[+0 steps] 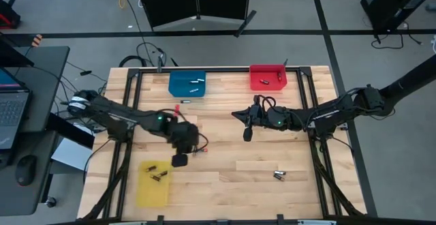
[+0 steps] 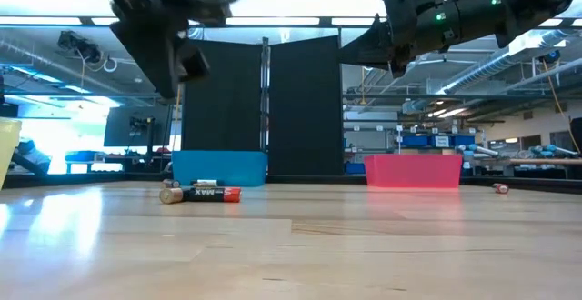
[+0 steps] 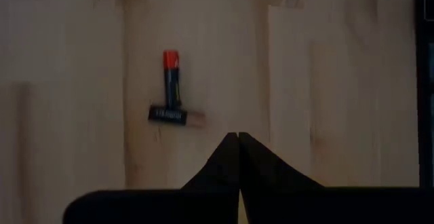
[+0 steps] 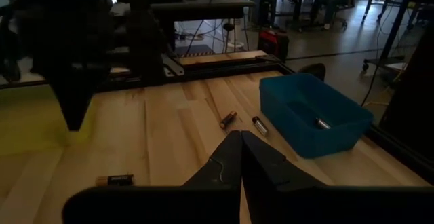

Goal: Sort batteries
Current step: Put the black-red battery into the red bin

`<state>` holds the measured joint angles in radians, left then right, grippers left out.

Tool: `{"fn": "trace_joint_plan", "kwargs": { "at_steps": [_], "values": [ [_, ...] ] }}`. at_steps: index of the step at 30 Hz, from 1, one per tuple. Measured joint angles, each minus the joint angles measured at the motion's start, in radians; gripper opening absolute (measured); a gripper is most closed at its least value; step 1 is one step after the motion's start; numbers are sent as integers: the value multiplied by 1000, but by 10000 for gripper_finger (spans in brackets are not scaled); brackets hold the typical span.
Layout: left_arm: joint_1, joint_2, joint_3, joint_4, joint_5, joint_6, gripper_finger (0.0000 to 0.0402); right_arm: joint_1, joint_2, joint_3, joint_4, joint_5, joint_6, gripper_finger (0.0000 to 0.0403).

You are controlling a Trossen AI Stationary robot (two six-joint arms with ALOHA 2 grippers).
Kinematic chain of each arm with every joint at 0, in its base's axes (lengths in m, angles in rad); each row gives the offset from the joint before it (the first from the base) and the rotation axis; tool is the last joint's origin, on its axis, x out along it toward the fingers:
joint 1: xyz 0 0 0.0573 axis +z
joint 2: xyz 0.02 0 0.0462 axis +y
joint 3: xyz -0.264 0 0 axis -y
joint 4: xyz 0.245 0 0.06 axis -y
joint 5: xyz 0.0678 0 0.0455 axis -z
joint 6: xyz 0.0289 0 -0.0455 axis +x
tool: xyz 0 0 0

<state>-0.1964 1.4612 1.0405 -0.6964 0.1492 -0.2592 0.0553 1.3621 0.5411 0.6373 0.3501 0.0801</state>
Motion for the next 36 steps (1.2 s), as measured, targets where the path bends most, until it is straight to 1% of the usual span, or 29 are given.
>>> {"fn": "trace_joint_plan", "kwargs": {
  "at_steps": [3,8,11,15,19,25,29,33,36],
  "values": [
    [21,60,0,47,9,64,16,0,0,0,-10,0,3,14],
    [27,151,0,130,-14,173,54,0,0,0,-12,0,5,23],
    [27,182,0,176,-16,200,81,0,0,0,-13,0,4,20],
    [27,214,0,181,-36,207,117,-1,0,0,-13,0,4,14],
    [30,275,0,194,-46,206,139,-6,0,0,-19,0,5,17],
    [53,327,29,206,-78,204,148,-10,0,0,-26,0,7,20],
    [53,329,39,213,-88,219,148,-11,0,0,-37,0,7,14],
    [55,328,50,206,-146,257,148,-11,0,0,-48,0,7,17],
    [67,327,86,228,-156,225,148,-12,0,0,-52,-1,23,23]
  ]
}}
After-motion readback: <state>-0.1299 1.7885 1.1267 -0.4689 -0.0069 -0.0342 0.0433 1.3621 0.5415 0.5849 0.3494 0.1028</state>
